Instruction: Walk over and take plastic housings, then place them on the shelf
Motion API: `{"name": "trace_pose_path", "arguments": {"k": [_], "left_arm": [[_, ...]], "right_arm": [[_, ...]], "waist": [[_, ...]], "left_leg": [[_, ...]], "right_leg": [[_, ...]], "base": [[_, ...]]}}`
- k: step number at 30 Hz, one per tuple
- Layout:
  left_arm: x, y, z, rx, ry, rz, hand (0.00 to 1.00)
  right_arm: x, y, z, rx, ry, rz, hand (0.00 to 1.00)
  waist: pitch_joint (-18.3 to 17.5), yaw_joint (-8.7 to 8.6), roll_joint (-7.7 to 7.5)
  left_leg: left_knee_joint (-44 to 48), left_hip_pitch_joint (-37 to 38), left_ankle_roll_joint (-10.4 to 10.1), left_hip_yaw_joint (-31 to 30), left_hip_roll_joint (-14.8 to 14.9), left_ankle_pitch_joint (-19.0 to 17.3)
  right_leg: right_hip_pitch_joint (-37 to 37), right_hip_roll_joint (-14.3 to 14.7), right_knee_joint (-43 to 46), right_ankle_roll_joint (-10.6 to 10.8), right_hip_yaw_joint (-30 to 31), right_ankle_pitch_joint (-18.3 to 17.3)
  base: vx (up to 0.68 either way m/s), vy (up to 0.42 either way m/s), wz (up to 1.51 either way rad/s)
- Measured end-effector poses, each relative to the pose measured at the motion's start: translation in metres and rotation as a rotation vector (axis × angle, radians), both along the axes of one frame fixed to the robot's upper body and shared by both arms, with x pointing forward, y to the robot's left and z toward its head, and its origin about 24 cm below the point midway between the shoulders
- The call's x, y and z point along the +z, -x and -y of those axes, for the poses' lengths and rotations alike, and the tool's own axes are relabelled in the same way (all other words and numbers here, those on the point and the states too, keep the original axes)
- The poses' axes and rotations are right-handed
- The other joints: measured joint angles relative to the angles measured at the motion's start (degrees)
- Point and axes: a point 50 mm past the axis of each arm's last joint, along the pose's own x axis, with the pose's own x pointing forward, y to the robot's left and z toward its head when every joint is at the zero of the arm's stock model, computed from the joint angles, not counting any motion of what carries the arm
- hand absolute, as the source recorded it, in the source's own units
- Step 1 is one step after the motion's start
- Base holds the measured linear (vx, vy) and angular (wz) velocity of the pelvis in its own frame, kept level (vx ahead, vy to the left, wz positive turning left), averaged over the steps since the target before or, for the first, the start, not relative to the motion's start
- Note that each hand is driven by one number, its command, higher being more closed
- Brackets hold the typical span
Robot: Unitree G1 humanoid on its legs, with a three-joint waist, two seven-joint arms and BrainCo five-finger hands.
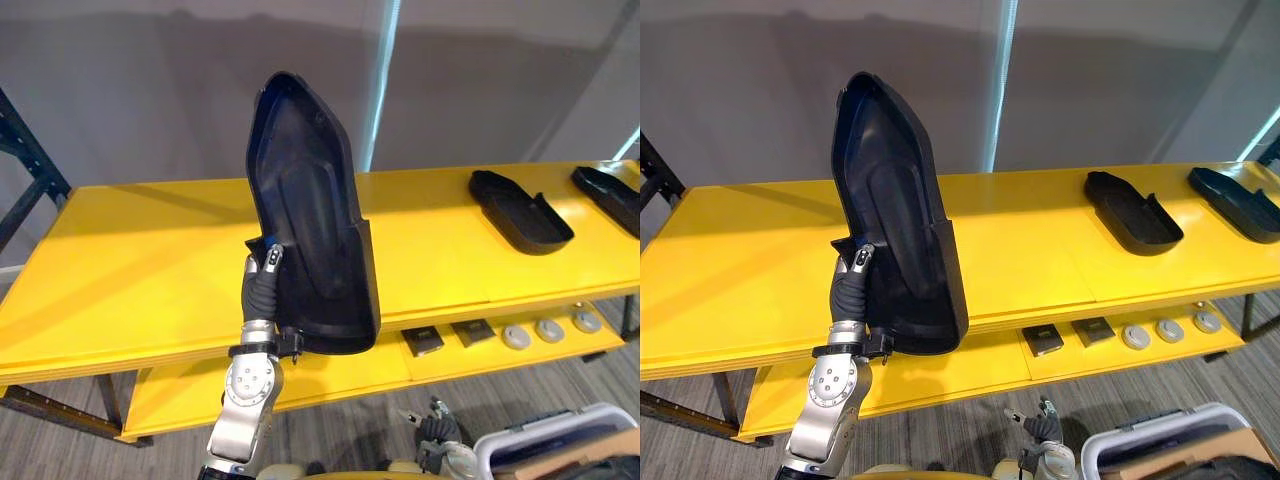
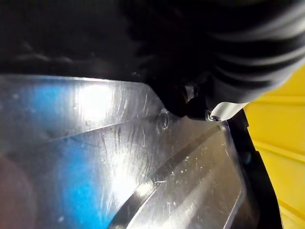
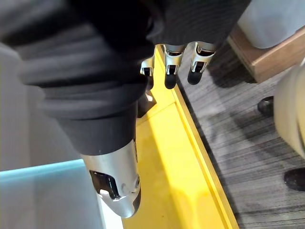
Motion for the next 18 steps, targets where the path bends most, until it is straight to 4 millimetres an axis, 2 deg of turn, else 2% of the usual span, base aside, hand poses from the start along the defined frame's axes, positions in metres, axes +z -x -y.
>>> {"name": "trace_pose_path", "arguments": {"k": [2,5,7,8,11,12,18], "left_arm": [[0.0,0.0,0.0,0.0,0.0,0.0,1.0],[0.001,-0.002,0.001,0.001,-0.008,0.005,1.0],[-0.001,-0.006,0.0,0.007,-0.025,0.0,1.0],[-0.008,-0.016,-0.001,0.029,-0.059,-0.031,1.0],[-0.02,-0.031,-0.008,0.079,-0.105,-0.097,1.0],[-0.025,-0.038,-0.013,0.117,-0.122,-0.131,1.0],[-0.038,-0.062,-0.038,0.273,-0.205,-0.237,1.0]], "right_arm": [[-0.001,0.001,0.002,-0.008,0.004,-0.005,0.0],[-0.003,0.006,0.005,-0.01,0.008,-0.025,0.0],[-0.006,0.01,0.007,-0.008,0.012,-0.047,0.0],[-0.009,0.014,0.008,-0.006,0.011,-0.068,0.0],[-0.009,0.012,0.008,0.003,0.012,-0.068,0.0],[-0.009,0.01,0.007,0.008,0.01,-0.069,0.0],[-0.01,0.008,0.006,0.046,0.01,-0.072,0.0]], "waist": [[-0.09,-0.35,-0.08],[-0.36,-0.44,-0.12],[-0.45,-0.33,0.07],[-1.21,-0.36,0.38],[-1.77,-0.77,0.97],[-1.89,-1.39,1.14],[-1.86,-2.8,1.1]], "left_leg": [[-0.5,0.22,-0.62,0.36,1.76,-0.26],[-1.73,0.78,-1.67,0.54,2.81,-0.08],[-3.74,2.28,-2.63,0.53,3.28,0.56],[-6.21,3.9,-3.33,0.53,3.49,1.2],[-8.06,4.87,-3.23,0.66,3.52,2.08],[-9.1,4.96,-3.42,0.68,3.51,3.08],[-11.14,4.93,-3.06,0.87,3.05,5.24]], "right_leg": [[1.38,2.12,-3.71,-1.32,0.11,1.16],[1.91,3.36,-5.48,-1.95,0.38,1.58],[2.84,4.02,-6.6,-2.7,0.49,2.13],[3.95,4.42,-8.06,-2.82,0.49,2.47],[4.52,4.75,-9.55,-2.93,0.78,3.29],[4.49,4.86,-10.5,-2.74,0.99,4.35],[4.27,4.78,-12.55,-2.64,1.95,6.51]], "base": [[0.22,-0.176,-0.27],[0.16,-0.132,-0.14],[0.13,-0.094,-0.08],[0.08,-0.049,-0.07],[0.04,-0.021,-0.07],[-0.01,-0.003,-0.09],[-0.08,0.013,-0.04]]}}
